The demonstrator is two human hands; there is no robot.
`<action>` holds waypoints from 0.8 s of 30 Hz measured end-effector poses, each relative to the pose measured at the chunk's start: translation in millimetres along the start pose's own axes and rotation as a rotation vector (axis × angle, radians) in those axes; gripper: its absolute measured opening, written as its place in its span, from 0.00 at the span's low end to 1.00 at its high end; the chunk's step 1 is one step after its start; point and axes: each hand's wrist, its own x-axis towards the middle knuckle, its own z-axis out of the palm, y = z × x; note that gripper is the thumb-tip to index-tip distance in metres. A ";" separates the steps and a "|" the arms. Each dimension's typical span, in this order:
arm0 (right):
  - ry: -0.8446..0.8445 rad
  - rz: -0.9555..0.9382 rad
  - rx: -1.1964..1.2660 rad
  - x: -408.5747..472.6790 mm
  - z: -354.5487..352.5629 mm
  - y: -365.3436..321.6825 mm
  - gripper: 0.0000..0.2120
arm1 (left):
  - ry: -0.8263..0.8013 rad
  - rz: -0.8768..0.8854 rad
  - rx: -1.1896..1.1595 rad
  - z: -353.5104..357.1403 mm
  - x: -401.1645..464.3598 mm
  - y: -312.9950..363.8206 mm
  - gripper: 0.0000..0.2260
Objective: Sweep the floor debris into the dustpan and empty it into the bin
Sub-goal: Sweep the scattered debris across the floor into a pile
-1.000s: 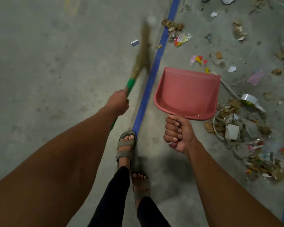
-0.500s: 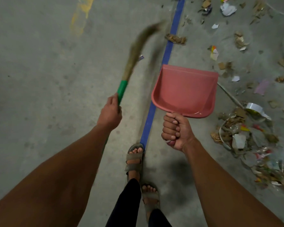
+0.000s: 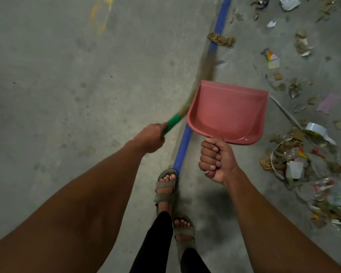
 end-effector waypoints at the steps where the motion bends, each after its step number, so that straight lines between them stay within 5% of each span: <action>1: -0.005 0.002 0.001 -0.4 0.1 -1.2 0.20 | -0.037 0.102 0.030 -0.8 2.7 5.8 0.27; 5: -0.006 -0.013 -0.011 -1.8 1.5 -7.1 0.20 | -0.007 0.319 0.089 1.4 6.7 25.0 0.30; 8: -0.017 -0.014 -0.008 -3.7 3.0 -10.9 0.20 | 0.142 0.243 -0.010 5.7 -1.2 22.8 0.30; 16: -0.033 -0.025 0.001 -4.9 -0.1 -14.1 0.21 | 0.599 -0.562 -0.377 -14.3 -24.5 2.6 0.27; 20: -0.030 -0.015 0.003 -4.7 -6.0 -12.1 0.20 | 0.531 -0.973 -0.534 -22.5 -11.9 -37.2 0.23; 24: -0.021 -0.018 -0.003 -2.5 -9.1 -9.1 0.20 | 0.301 -0.926 -0.440 -17.4 -15.2 -34.1 0.14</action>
